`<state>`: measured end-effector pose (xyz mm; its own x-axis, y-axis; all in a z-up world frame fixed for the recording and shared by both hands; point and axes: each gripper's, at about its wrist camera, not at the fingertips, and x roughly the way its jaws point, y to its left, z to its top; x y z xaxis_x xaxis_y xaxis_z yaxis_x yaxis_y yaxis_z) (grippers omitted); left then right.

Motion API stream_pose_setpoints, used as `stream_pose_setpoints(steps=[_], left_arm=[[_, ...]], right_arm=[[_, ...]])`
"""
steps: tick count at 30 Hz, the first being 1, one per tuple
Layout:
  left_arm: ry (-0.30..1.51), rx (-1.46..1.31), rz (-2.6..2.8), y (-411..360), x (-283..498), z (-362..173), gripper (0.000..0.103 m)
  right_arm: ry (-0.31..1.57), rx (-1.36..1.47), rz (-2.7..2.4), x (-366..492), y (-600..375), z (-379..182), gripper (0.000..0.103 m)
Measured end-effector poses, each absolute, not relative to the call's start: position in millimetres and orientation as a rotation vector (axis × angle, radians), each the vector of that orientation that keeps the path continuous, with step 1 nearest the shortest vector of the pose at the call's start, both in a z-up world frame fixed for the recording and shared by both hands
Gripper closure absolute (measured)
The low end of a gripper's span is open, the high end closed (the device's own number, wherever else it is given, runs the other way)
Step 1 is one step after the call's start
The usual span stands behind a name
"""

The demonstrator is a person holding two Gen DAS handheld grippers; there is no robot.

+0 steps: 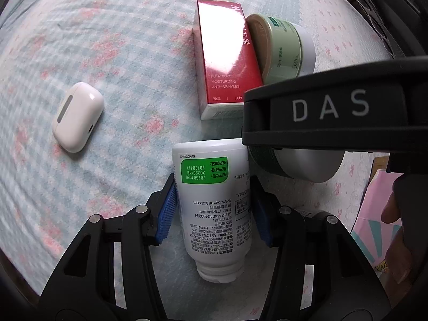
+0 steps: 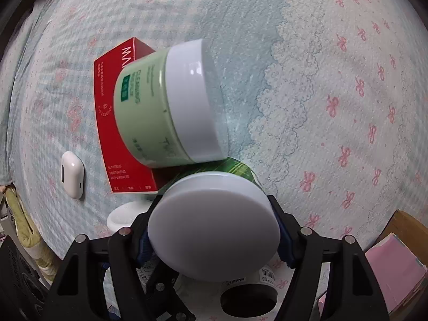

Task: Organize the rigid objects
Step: 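Grasp the white pill bottle with the left tool while the right tool grasps the white-lidded jar, then carry the pill bottle and jar into the cardboard box and release both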

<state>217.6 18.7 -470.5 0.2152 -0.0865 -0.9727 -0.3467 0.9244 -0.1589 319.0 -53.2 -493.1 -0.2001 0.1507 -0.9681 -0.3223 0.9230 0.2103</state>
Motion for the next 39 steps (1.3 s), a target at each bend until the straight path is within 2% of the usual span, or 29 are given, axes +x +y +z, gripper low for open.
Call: stream_pose_setpoints(steps=[11, 22, 32, 39], left_arm=[[1.313, -0.366, 0.186, 46, 207, -432, 0.056], [1.215, -0.248, 0.11, 44, 201, -323, 0.056], [1.135, -0.144, -0.101, -28, 203, -224, 0.056], [1.099, -0.078, -0.282, -116, 208, -193, 0.056]], right_arm=[[1.641, -0.068, 0.43, 308, -63, -444, 0.036], [1.494, 0.063, 0.403, 293, -91, -349, 0.036], [1.341, 0.212, 0.311, 265, -192, -252, 0.036], [1.282, 0.311, 0.131, 227, -296, -230, 0.036]])
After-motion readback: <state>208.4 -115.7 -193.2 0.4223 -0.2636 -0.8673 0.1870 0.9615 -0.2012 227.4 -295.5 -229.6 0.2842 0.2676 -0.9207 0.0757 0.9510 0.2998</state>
